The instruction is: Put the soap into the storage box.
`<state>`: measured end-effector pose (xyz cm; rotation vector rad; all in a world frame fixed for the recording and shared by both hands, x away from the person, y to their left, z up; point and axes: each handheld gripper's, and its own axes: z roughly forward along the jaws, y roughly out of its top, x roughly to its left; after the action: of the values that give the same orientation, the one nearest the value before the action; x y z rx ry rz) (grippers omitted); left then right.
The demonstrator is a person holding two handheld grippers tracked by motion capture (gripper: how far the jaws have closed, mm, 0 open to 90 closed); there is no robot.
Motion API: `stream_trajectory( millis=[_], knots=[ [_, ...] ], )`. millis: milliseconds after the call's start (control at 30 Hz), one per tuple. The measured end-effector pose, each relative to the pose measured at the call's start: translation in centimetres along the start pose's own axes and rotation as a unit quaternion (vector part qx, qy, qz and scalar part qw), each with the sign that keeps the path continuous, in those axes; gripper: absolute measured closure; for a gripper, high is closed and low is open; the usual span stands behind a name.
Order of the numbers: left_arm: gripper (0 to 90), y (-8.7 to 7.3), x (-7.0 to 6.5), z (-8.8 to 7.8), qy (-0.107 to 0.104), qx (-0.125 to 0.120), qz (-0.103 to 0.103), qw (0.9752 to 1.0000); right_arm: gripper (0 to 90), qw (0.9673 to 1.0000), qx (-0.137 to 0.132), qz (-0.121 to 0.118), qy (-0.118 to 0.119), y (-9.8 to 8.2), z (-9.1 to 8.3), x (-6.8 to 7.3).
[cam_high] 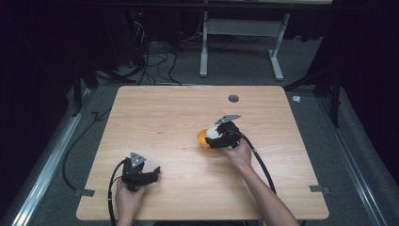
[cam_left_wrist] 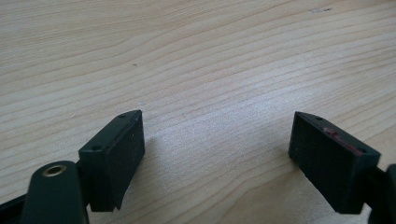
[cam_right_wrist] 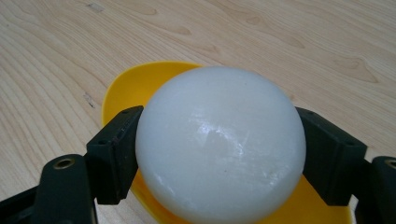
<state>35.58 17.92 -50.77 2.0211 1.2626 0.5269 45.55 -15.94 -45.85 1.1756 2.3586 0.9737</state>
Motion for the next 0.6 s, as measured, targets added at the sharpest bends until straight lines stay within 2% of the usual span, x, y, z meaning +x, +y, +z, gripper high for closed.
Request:
stream_trajectory(
  millis=[67,200,600],
  knots=[
    [19.0,0.0,0.0,0.0,0.000,0.000,0.000,1.0000,21.8,1.0000,-0.003,-0.004,0.002,0.0,0.0,0.0],
    [19.0,0.0,0.0,0.0,0.000,0.000,0.000,1.0000,21.1,0.9996,-0.025,0.008,0.007,0.3,-0.7,-0.2],
    [18.9,0.0,0.0,0.0,0.000,0.000,0.000,1.0000,21.6,0.9988,-0.047,0.011,0.007,0.4,-2.2,-0.7]
  ],
)
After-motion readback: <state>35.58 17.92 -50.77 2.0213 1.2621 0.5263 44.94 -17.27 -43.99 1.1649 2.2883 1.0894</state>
